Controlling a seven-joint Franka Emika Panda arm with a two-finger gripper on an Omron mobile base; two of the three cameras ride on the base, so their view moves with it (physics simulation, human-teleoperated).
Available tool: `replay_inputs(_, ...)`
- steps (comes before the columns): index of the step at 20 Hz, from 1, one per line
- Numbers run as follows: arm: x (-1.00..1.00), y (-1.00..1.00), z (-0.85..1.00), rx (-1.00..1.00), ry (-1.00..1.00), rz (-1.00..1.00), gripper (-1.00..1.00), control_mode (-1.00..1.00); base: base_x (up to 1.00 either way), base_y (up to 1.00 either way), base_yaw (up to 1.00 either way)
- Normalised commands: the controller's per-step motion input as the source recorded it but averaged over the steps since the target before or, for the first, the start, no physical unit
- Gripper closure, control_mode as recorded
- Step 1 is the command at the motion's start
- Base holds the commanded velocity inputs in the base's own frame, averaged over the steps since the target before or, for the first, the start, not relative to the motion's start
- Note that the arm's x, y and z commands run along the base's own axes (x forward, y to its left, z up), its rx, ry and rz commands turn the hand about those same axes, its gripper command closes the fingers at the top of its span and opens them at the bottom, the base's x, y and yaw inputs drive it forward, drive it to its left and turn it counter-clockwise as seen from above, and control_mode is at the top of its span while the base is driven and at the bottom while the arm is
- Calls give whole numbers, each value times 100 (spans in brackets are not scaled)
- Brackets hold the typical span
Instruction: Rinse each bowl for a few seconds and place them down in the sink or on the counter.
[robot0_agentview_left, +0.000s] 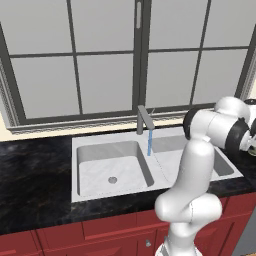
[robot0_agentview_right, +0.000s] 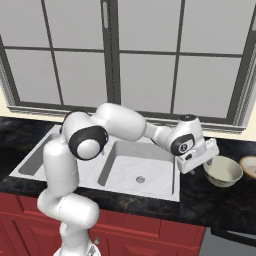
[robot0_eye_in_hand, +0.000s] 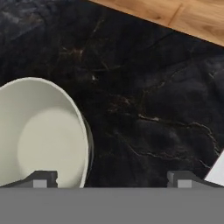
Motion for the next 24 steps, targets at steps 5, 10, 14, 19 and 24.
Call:
replay_inputs(5, 22, -22, -28, 5, 0, 0, -100, -100, 0, 0, 0)
replay_inputs(10, 27, -24, -22, 5, 2, 0, -100, -100, 0, 0, 0)
replay_inputs(14, 32, -24, -16, 5, 5, 0, -100, -100, 0, 0, 0)
replay_inputs(19, 28, -22, -17, 5, 5, 0, -100, -100, 0, 0, 0)
replay_inputs(24, 6, -5, -22, 2, 1, 0, 100, -100, 0, 0, 0)
